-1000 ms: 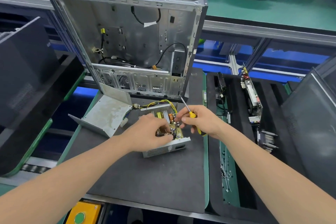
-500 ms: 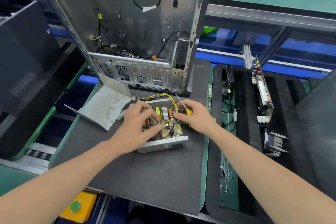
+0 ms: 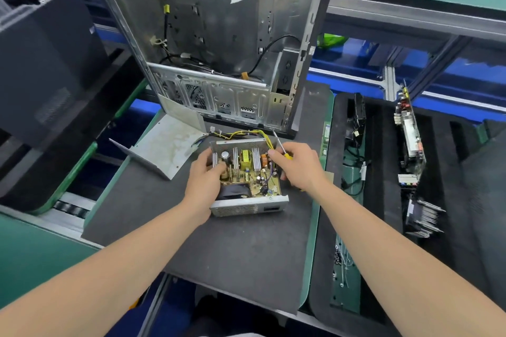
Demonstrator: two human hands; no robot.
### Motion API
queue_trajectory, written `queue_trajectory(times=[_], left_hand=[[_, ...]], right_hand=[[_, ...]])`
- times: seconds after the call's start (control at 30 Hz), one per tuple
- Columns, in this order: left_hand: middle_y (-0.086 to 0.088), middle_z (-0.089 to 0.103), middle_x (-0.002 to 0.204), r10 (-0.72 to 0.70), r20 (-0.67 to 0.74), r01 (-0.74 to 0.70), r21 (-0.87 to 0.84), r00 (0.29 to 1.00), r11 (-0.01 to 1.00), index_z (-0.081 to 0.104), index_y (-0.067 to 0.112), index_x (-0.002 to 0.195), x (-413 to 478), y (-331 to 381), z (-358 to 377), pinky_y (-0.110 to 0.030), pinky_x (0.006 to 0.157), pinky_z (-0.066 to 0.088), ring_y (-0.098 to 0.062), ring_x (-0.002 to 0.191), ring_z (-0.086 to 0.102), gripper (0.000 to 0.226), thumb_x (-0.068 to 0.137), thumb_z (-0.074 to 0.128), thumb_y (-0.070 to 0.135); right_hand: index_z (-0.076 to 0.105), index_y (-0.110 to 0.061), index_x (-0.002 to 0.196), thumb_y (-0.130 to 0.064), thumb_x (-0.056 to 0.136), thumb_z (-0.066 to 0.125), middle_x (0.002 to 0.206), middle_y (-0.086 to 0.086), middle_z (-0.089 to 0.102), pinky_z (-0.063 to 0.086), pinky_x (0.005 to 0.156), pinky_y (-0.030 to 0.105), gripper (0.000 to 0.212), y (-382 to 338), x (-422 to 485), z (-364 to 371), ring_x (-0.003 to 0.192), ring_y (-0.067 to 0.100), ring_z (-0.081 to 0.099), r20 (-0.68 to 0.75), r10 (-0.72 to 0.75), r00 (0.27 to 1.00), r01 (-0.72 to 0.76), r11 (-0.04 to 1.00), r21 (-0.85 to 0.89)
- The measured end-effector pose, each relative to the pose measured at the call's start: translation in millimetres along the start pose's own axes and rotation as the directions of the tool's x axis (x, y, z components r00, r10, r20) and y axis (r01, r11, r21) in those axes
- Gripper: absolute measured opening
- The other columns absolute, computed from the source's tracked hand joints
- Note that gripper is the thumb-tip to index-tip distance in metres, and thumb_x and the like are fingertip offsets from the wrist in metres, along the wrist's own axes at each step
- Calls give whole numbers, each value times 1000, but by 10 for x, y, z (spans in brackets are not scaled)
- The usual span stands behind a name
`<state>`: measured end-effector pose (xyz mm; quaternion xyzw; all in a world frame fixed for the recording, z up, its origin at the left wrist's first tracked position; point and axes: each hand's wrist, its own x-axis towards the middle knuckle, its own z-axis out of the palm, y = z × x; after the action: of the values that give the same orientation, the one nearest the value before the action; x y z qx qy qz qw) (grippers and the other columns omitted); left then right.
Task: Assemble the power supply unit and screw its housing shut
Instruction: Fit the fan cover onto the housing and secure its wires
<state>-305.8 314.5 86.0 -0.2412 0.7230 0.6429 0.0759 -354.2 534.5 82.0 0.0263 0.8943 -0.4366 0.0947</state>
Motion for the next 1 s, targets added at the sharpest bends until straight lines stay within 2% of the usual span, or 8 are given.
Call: queue_trajectory(times=[0.1,0.27,0.47,0.63,0.7,0.8,0.9,1.0], left_hand=[[13,65,135,34,69,-31,-46,997,998,53,46,143,56,-5,-18,-47,109,50,-13,121,65,46,105,54,20],[10,51,154,19,193,-19,1,981,1000,40,55,151,186,-12,-204,-48,119,39,-15,142,48,52,107,54,29],[27,65,132,84,280,-101,47,956,994,48,50,147,353,67,-348,-39,117,42,-2,128,60,50,109,49,18],[20,63,139,195,319,-237,98,927,967,42,36,155,406,-15,-364,-40,117,43,0,129,58,57,105,54,11],[24,60,140,220,320,-273,132,922,953,37,38,157,415,-35,-381,-42,117,42,0,131,55,62,102,56,14],[32,60,135,271,337,-352,207,902,913,35,41,156,409,-41,-413,-38,115,43,2,128,56,66,97,58,21],[43,49,127,328,276,-396,244,904,885,33,36,155,361,-30,-428,-5,100,39,20,120,49,70,95,64,18],[18,47,132,468,192,-505,272,863,819,42,31,138,285,16,-415,-10,100,40,11,122,49,57,90,66,11]], right_hand=[[70,-23,82,-49,99,64,52,-6,65,40,55,23,31,13,-29,67,46,2,61,-56,22,998,-22,1000,7],[70,-26,80,-50,97,66,54,-2,66,41,58,25,30,36,-130,233,48,3,61,-149,66,987,-55,996,73],[72,-32,77,-54,94,68,53,0,64,41,59,26,28,2,-212,416,42,6,51,-188,112,976,-69,972,223],[71,-32,86,-53,84,79,72,-10,69,46,65,35,22,1,-277,475,63,15,58,-269,157,950,-76,955,287],[66,-28,83,-43,82,83,69,-9,63,41,60,31,23,-23,-316,481,59,17,50,-288,183,940,-64,924,378],[70,-19,81,-34,84,79,62,1,54,28,47,24,18,-95,-381,412,46,20,35,-95,117,989,-50,847,529],[76,-17,89,-33,87,80,65,-3,59,30,42,21,17,-174,-419,330,45,11,41,78,-4,997,-27,918,396],[75,-18,85,-29,91,81,61,-10,55,34,47,6,14,-180,-411,312,48,-2,54,99,-40,994,17,974,226]])
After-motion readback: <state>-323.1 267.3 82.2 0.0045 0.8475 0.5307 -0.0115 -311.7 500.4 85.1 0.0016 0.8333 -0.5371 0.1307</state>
